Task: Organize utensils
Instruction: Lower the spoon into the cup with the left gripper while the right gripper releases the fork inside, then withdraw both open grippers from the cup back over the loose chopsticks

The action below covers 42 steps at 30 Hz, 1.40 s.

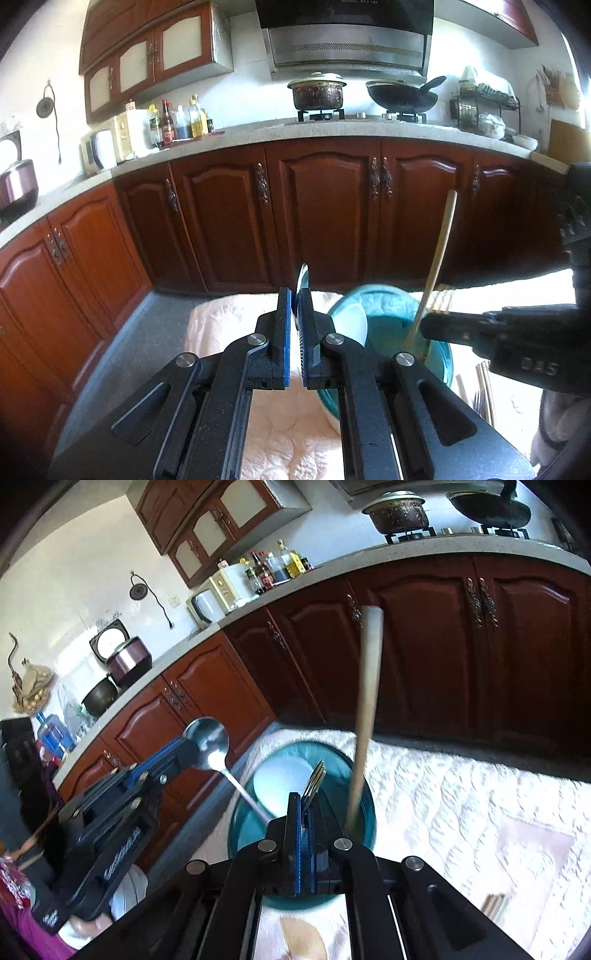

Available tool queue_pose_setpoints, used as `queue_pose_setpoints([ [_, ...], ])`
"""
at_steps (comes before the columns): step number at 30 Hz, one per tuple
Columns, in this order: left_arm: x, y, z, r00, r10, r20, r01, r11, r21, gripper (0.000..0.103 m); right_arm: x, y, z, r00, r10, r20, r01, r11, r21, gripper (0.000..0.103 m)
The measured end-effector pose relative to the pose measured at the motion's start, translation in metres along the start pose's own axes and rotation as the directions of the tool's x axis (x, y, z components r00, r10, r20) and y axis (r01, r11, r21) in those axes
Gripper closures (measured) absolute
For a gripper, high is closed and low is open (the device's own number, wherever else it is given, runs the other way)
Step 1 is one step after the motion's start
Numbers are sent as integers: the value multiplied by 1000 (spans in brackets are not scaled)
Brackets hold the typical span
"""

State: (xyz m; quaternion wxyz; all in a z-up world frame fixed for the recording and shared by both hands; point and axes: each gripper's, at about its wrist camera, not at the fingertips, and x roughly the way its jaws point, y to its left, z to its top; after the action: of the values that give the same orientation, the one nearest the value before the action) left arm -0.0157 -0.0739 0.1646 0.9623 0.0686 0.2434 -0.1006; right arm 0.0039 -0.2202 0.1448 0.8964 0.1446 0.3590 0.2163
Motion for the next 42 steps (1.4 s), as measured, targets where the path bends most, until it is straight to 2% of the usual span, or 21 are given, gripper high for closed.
queue_pose_setpoints([
  [7, 4, -10, -12, 996, -42, -77, 40, 999, -23, 99, -1, -7, -16, 996, -61, -58, 61, 998, 2, 99],
  [10, 7, -8, -15, 991, -69, -111, 63, 996, -57, 99, -13, -9, -17, 997, -66, -41, 67, 998, 6, 88],
  [11, 6, -6, -15, 990, -77, -116, 69, 995, -71, 97, -19, -11, -17, 997, -66, -34, 67, 998, 11, 79],
  [13, 3, -4, -14, 989, -90, -117, 80, 993, -91, 95, -25, -13, -18, 997, -68, -28, 68, 997, 23, 77],
  [18, -13, 0, -6, 987, -123, -105, 109, 985, -134, 65, -43, -18, -26, 997, -77, -20, 78, 995, 62, 77],
  [20, -24, 2, -4, 987, -134, -92, 119, 981, -152, 59, -50, -14, -30, 996, -86, -19, 87, 995, 57, 76],
  [32, -71, -13, -15, 980, -169, -102, 151, 975, -161, 57, -105, 14, -51, 977, -212, 28, 213, 977, -4, 68],
  [37, -82, -28, -26, 971, -198, -131, 176, 971, -162, 56, -121, 14, -62, 973, -228, 23, 227, 974, 12, 64],
  [38, -84, -31, -27, 971, -199, -134, 177, 971, -158, 54, -124, 14, -65, 972, -233, 20, 233, 972, 16, 64],
  [39, -86, -35, -28, 969, -203, -138, 182, 971, -155, 44, -127, 14, -67, 971, -239, 18, 239, 971, 19, 64],
  [40, -88, -37, -30, 967, -211, -139, 189, 969, -156, 40, -130, 14, -69, 970, -243, 16, 243, 970, 21, 64],
  [42, -93, -43, -32, 964, -226, -141, 203, 966, -159, 39, -137, 12, -74, 968, -252, 16, 251, 968, 27, 64],
])
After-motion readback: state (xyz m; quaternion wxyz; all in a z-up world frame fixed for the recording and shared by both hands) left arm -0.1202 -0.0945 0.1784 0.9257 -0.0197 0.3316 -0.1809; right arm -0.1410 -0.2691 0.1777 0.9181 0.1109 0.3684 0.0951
